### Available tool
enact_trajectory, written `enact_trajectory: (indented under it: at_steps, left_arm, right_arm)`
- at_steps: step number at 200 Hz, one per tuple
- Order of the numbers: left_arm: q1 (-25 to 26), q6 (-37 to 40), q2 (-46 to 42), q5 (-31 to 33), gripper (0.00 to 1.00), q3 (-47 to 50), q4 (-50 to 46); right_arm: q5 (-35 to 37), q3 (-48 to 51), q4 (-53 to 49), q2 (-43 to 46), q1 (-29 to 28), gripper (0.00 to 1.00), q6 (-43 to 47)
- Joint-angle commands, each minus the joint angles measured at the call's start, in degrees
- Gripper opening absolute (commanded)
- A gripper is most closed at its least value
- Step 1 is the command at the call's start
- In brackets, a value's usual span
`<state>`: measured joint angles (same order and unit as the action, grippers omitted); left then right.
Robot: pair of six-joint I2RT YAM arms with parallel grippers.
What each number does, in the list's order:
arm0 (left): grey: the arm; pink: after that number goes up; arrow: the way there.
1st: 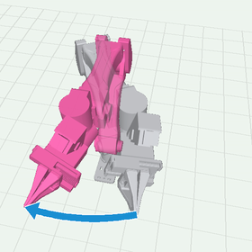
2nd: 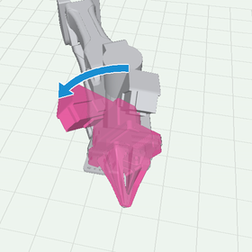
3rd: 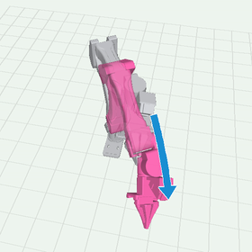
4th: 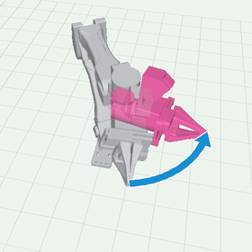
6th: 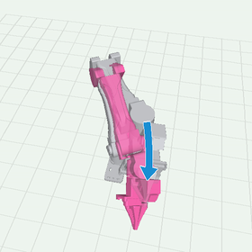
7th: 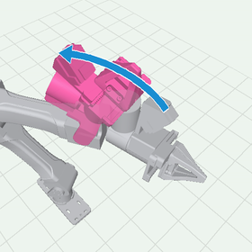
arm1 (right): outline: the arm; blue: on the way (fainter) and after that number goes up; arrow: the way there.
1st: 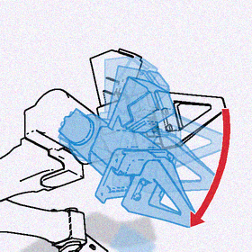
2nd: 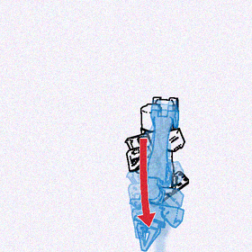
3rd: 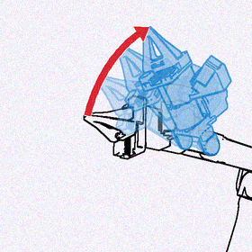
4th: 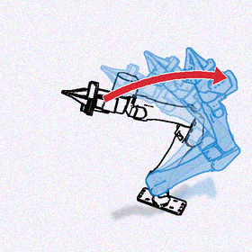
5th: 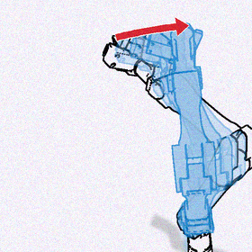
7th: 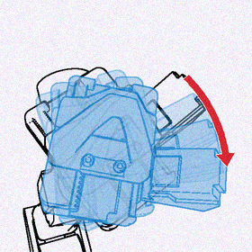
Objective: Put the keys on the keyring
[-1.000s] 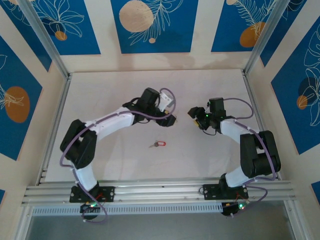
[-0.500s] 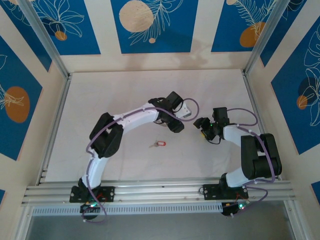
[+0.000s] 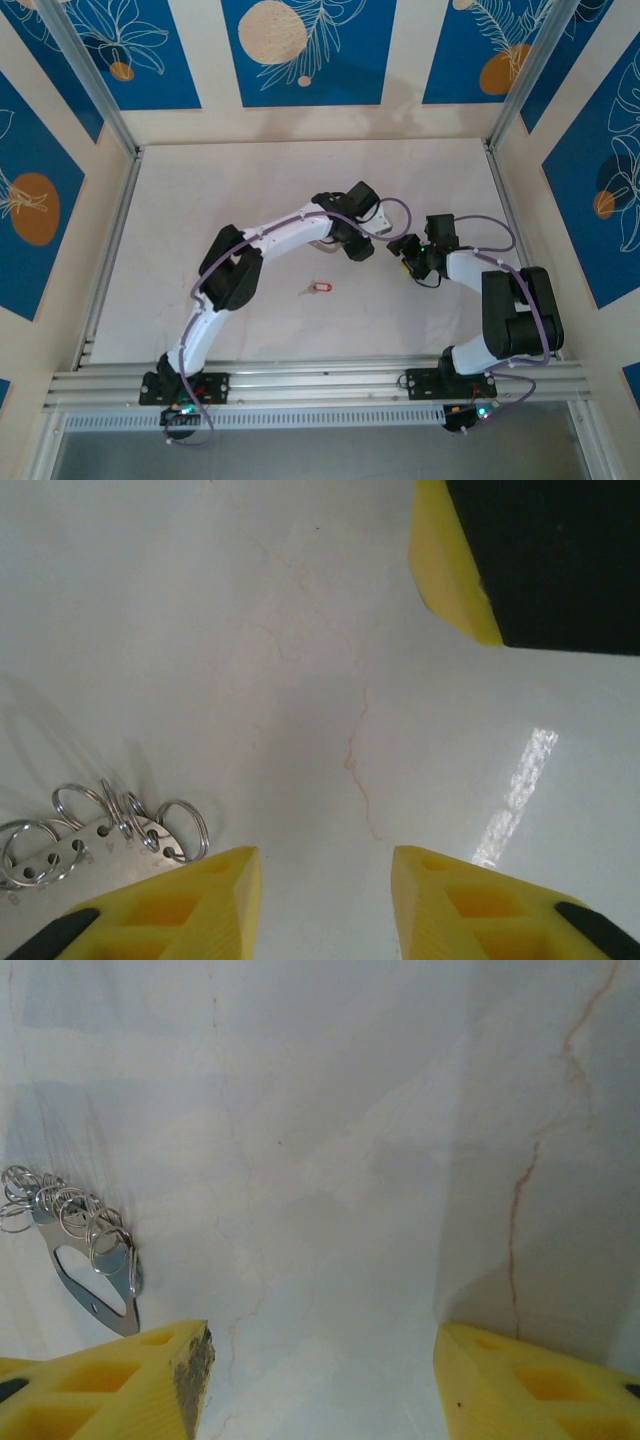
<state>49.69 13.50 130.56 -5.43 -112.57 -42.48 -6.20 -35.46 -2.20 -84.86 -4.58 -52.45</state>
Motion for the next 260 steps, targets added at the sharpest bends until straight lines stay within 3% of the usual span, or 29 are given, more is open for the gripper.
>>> enact_trajectory:
  at_steps: [1,260]
  left_arm:
    - [0.7,2.0,2.3,1.6,0.37,-2.9,-3.1]
    - [0.6,6.2,10.1,14.9,0.34,-10.5,-5.3]
  right_arm:
    - [-0.6,0.9,0.3,-0.5,0.2,0.61,0.1]
    - [-0.2,-2.5,-2.4,-0.1,-1.8,0.61,1.1]
